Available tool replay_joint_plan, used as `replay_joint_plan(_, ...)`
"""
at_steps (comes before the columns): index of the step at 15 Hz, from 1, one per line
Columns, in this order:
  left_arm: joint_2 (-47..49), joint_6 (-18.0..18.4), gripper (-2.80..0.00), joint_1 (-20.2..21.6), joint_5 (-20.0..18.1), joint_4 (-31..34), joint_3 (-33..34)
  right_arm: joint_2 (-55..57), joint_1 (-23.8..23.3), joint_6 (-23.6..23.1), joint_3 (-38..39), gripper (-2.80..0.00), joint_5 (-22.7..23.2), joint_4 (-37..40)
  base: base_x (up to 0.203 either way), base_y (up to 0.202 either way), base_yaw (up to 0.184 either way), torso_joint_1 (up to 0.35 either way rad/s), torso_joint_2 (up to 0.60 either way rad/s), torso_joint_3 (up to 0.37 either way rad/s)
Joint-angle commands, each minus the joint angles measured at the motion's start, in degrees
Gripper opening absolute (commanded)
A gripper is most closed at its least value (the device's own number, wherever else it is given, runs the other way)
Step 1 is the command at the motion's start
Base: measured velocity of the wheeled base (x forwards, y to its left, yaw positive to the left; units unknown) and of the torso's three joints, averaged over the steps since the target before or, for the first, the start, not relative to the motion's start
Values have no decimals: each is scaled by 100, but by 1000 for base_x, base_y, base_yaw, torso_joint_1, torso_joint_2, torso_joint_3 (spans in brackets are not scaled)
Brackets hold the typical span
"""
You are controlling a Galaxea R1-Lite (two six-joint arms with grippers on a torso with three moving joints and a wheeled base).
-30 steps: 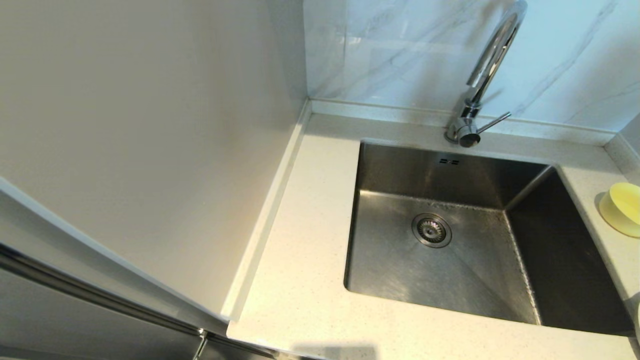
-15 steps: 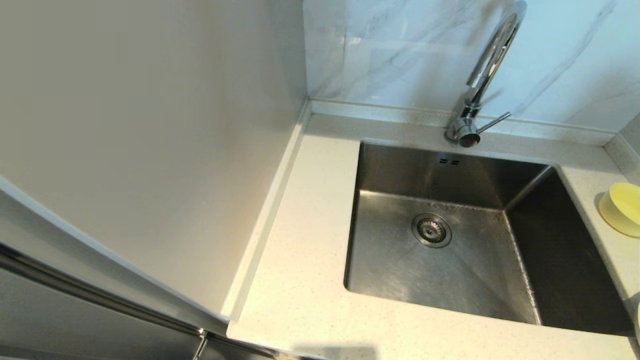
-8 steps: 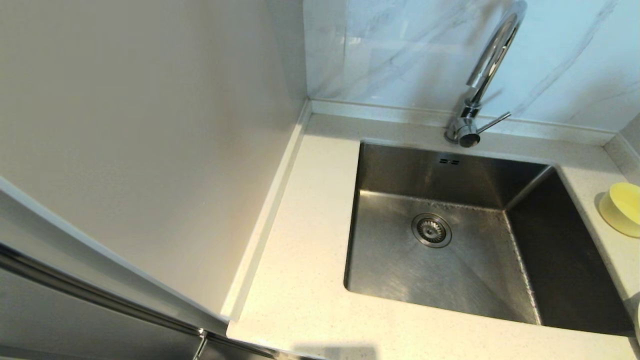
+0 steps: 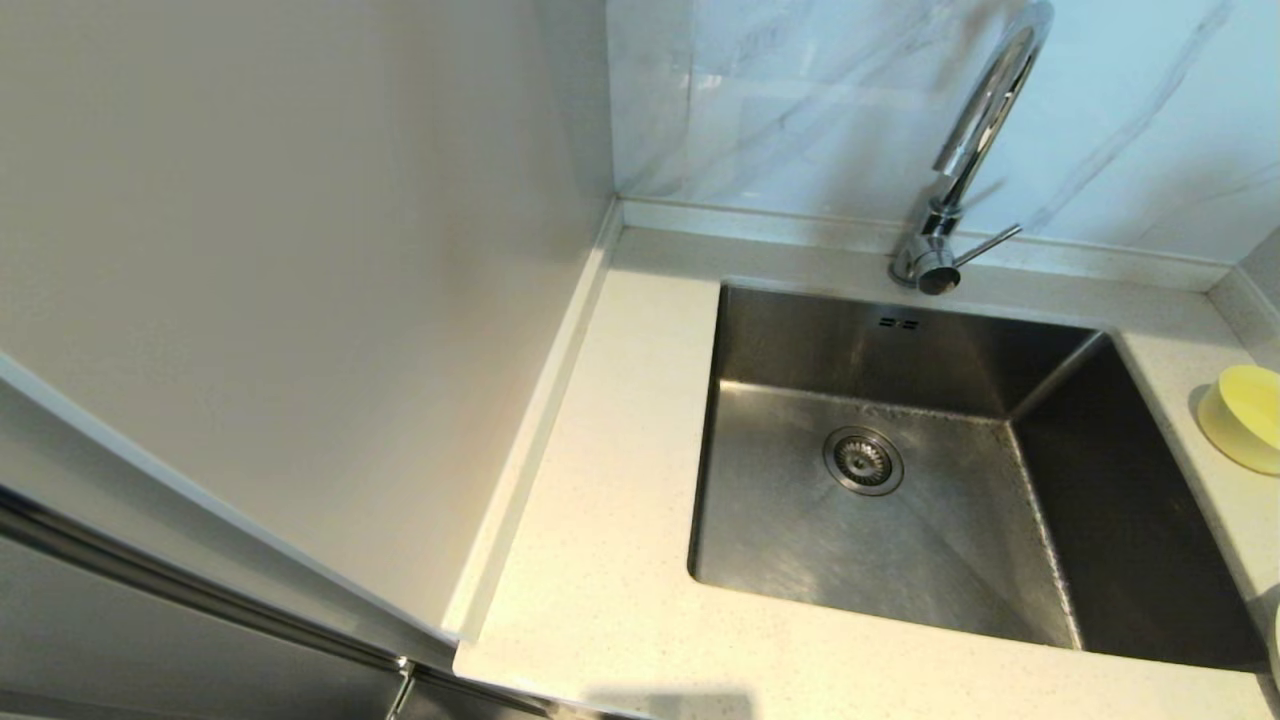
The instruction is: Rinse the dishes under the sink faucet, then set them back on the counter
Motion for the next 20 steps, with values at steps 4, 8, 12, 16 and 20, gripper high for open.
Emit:
replay_joint_plan(4, 0, 0, -280, 0, 4, 0, 0, 9, 1, 438, 22, -280, -158, -78, 0, 0, 0, 0, 0, 0)
replay_joint_plan(8, 0, 0, -280, 0, 3, 0, 0, 9, 1, 421, 31, -280, -141, -112, 0, 0, 0, 0, 0, 0)
replay_joint_plan(12, 0, 0, -280, 0, 4, 0, 0, 9, 1, 421, 31, -280, -150, -103, 0, 0, 0, 0, 0, 0)
replay_joint_plan(16, 0, 0, -280, 0, 1, 0, 0, 9, 1, 404, 31, -280, -144, -112, 0, 0, 0, 0, 0, 0)
replay_joint_plan(20, 0, 0, -280, 0, 4, 0, 0, 9, 1, 404, 31, -280, -141, -103, 0, 0, 0, 0, 0, 0)
